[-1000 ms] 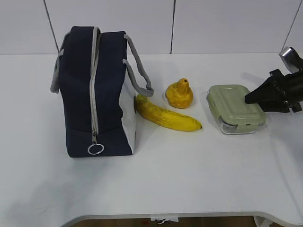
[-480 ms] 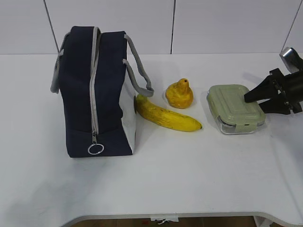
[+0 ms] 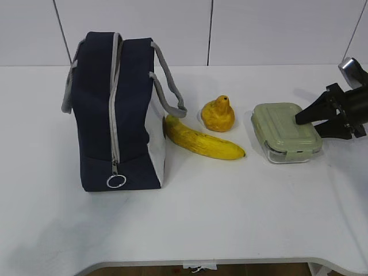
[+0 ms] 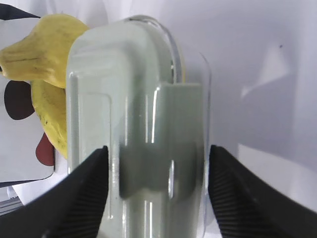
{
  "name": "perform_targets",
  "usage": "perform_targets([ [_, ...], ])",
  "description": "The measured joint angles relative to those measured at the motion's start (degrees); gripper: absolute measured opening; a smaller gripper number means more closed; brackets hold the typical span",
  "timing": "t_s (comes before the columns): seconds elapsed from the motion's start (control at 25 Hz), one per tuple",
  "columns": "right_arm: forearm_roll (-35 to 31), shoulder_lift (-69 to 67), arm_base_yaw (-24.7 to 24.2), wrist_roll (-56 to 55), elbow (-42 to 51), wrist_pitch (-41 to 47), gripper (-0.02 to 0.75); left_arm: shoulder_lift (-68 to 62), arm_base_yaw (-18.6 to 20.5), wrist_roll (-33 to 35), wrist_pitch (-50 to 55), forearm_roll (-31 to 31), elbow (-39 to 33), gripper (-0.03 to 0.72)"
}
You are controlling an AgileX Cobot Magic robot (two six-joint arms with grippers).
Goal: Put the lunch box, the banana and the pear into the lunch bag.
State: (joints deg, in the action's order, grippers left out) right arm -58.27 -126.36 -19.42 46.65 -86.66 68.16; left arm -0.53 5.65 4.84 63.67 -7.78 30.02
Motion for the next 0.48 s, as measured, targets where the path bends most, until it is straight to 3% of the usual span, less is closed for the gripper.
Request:
perform_targets([
  [0.48,-0.36,-0.47,1.4,0.26,0.0,-0.23,0.488,0.0,0.0,0.0,0.0,0.0,0.0,0.307],
])
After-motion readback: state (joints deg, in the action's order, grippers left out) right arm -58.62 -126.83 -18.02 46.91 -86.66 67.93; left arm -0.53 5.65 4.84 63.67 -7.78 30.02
